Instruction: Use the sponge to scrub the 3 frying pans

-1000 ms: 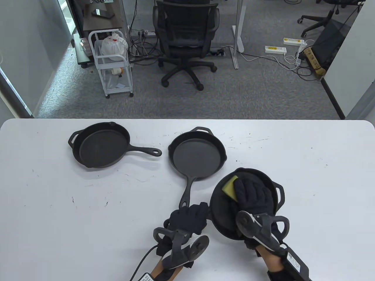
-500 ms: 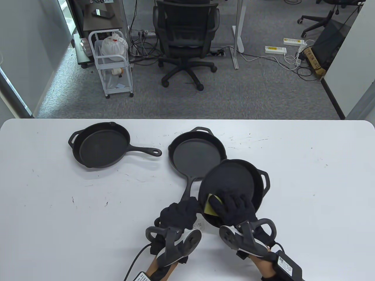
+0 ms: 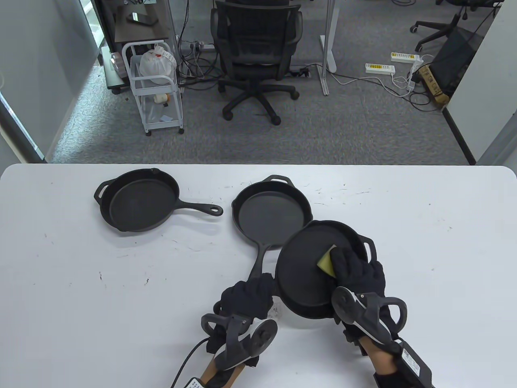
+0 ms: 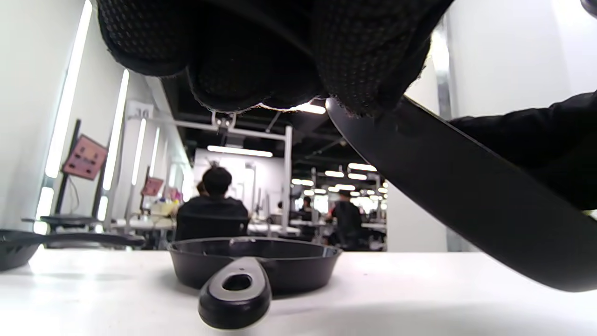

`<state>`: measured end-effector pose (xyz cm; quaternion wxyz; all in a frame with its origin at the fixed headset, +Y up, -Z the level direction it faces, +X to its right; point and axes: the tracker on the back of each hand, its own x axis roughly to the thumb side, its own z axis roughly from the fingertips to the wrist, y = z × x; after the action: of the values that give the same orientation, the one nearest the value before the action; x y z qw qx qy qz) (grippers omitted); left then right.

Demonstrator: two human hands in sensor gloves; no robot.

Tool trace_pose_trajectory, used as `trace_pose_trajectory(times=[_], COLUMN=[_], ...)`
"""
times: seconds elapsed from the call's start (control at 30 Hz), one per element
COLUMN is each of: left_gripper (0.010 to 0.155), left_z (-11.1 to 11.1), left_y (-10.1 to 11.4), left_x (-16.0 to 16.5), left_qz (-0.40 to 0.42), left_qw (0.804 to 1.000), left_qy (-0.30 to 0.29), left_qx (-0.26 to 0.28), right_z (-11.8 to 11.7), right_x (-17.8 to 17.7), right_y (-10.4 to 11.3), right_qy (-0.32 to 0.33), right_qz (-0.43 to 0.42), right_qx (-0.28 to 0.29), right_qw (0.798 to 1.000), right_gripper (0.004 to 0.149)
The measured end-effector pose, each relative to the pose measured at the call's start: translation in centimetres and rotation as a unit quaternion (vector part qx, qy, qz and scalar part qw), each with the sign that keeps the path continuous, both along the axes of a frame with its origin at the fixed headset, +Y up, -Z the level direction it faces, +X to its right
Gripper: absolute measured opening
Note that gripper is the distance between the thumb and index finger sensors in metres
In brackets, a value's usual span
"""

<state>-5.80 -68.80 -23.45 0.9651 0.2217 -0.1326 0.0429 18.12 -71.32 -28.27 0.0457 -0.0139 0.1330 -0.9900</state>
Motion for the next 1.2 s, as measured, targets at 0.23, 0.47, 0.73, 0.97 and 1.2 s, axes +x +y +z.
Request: trace_pose_trajectory(times=[0.23, 0.47, 0.73, 0.97, 1.2], left_gripper=[0.063, 0.067, 0.066, 0.063, 0.06], left_z=[-0.6, -1.7, -2.7, -3.7, -4.4], left_y=[-0.3, -0.3, -0.4, -2.0, -3.5], left_x=[-0.4, -3.0, -6.8, -7.7, -7.3], left_qz=[0.022, 0.039, 0.193, 0.35, 0.406], left_qw=[0.999, 0.994, 0.968, 0.913, 0.872], left_qy=[0.01, 0.093, 0.112, 0.043, -0.006], left_qx=[-0.023, -0.035, -0.115, -0.206, -0.273], right_z=[0.4, 0.8, 1.3, 1.2, 1.2], right_x=[0.1, 0.6, 1.0, 0.3, 0.2], right_y=[0.2, 0.6, 0.9, 0.3, 0.2], right_qy=[0.01, 0.01, 0.016, 0.033, 0.038], right_qz=[-0.009, -0.048, -0.082, -0.07, -0.067], right_qx=[0.006, 0.03, 0.045, 0.03, 0.026], right_qw=[1.0, 0.998, 0.996, 0.997, 0.997], right_gripper=[0.073, 0.073, 0.073, 0.074, 0.074])
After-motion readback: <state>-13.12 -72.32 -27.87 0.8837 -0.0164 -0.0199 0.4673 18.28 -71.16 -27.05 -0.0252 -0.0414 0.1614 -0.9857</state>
